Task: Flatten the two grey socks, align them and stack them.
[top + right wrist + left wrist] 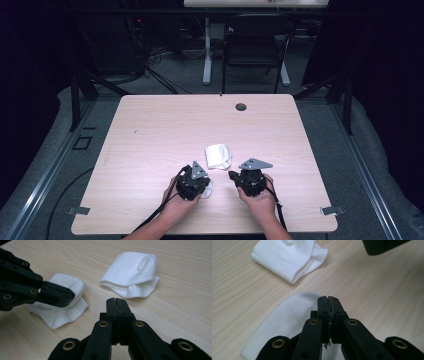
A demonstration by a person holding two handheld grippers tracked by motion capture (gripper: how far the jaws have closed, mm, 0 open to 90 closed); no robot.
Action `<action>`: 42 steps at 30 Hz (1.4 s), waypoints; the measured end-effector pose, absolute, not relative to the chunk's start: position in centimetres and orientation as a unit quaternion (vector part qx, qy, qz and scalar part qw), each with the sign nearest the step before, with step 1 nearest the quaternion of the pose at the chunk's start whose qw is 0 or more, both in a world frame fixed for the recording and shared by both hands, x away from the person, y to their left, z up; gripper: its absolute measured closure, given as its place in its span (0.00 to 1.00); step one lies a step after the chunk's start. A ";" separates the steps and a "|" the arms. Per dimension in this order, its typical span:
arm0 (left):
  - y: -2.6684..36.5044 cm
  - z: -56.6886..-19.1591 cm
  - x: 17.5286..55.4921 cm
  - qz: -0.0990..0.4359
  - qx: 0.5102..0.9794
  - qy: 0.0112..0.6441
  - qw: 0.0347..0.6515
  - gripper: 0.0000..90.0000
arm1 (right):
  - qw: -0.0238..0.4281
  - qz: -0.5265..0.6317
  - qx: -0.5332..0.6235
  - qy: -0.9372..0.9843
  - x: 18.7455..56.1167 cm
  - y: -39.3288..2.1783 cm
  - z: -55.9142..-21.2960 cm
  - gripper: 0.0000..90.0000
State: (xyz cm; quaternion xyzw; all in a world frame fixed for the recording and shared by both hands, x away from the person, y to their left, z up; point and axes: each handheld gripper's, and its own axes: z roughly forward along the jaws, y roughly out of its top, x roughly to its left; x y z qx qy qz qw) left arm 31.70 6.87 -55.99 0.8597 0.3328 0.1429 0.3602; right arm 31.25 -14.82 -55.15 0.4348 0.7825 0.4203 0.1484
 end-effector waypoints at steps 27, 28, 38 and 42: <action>11.5 -53.2 31.3 0.132 0.833 0.336 0.420 1.00 | 0.111 0.386 0.359 0.842 32.5 -7.7 -58.0 1.00; 11.6 -53.1 31.3 0.132 0.832 0.339 0.420 1.00 | 0.114 0.383 0.356 0.845 32.4 -7.6 -58.0 1.00; 15.5 -52.9 30.6 0.145 0.824 0.367 0.406 1.00 | 0.134 0.336 0.359 0.861 31.4 -8.7 -57.4 1.00; 17.0 -53.5 30.1 0.134 0.823 0.388 0.392 1.00 | 0.130 0.326 0.379 0.856 30.7 -10.0 -57.2 1.00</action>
